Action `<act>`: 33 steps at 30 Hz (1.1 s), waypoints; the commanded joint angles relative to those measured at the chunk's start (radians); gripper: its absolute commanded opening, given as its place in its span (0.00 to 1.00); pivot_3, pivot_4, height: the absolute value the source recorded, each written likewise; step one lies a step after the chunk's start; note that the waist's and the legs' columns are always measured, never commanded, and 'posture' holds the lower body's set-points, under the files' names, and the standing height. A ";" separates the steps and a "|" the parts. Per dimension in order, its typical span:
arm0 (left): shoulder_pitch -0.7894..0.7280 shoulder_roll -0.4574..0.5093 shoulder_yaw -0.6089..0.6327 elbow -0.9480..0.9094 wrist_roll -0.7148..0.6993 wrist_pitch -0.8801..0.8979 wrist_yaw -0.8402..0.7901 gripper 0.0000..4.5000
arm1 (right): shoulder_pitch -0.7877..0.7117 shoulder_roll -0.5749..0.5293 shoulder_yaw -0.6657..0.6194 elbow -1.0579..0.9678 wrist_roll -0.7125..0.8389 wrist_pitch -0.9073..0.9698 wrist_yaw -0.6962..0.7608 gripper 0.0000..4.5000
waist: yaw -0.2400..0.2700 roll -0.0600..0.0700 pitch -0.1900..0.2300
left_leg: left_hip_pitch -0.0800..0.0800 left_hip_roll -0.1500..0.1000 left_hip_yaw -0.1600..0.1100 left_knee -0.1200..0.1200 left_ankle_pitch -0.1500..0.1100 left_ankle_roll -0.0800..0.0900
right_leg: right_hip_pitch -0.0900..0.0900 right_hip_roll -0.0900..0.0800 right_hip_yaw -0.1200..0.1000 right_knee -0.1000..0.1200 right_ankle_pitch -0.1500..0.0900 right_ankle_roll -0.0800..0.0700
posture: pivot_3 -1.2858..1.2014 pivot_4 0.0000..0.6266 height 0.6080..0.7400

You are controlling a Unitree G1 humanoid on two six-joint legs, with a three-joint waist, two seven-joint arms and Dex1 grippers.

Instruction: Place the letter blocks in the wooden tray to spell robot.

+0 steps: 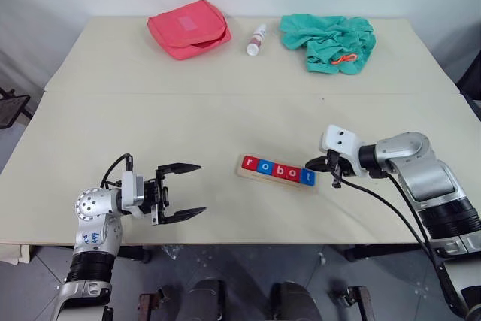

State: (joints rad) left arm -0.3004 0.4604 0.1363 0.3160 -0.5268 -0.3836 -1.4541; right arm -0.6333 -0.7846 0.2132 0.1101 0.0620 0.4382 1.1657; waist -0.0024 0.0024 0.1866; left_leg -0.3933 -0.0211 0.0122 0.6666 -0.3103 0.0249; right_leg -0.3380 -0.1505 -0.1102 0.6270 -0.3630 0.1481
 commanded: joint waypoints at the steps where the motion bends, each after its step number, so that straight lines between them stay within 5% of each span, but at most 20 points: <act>1: -0.009 -0.002 -0.005 -0.005 0.002 -0.015 0.001 1.00 | -0.012 -0.018 -0.051 -0.073 0.030 0.007 -0.003 0.01 | 0.000 0.000 0.000 | 0.000 0.000 0.000 0.000 0.000 0.000 | 0.000 0.000 0.000 0.000 0.000 0.000 | 0.52 0.24 1.00; 23: -0.010 -0.002 -0.005 -0.008 0.003 -0.012 0.002 1.00 | 0.088 -0.037 0.001 -0.120 0.011 -0.007 0.039 0.01 | 0.001 0.000 0.000 | 0.000 0.000 0.000 0.000 0.000 0.000 | 0.001 0.000 0.000 0.000 0.000 0.000 | 0.52 0.24 1.00; 33: 0.001 0.001 -0.003 -0.020 0.002 -0.011 0.004 1.00 | 0.095 -0.043 -0.103 -0.200 0.128 0.009 0.062 0.01 | 0.002 0.000 0.000 | 0.000 0.000 0.000 0.000 0.000 0.000 | 0.000 0.000 0.000 0.000 0.000 0.000 | 0.52 0.24 1.00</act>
State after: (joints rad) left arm -0.3039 0.4532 0.1310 0.3256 -0.5236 -0.3845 -1.4543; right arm -0.5395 -0.8062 0.1649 -0.0451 0.1520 0.4547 1.2178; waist -0.0007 0.0023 0.1866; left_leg -0.3932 -0.0211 0.0120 0.6668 -0.3103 0.0249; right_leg -0.3376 -0.1505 -0.1101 0.6270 -0.3630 0.1481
